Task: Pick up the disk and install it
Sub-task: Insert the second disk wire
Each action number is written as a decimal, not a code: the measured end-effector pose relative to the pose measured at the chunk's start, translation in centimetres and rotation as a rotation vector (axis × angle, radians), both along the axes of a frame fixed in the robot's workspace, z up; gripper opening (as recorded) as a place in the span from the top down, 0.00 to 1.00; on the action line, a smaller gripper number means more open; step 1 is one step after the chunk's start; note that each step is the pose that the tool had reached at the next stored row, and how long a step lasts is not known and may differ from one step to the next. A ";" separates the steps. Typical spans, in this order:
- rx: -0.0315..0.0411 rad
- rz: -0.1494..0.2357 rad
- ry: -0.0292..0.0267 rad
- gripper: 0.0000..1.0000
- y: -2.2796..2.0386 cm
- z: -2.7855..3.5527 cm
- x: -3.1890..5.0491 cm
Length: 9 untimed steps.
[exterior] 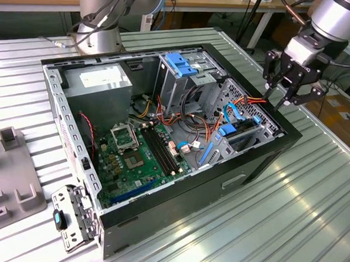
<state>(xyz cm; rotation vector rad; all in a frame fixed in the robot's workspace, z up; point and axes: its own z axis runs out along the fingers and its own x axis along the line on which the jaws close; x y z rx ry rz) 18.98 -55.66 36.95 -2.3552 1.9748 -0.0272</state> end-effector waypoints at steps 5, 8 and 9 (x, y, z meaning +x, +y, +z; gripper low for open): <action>0.0000 0.028 0.0036 0.58 0.00 0.65 0.13; -0.0002 0.090 0.0035 0.58 0.00 0.66 0.13; -0.0003 0.108 0.0035 0.58 0.00 0.66 0.13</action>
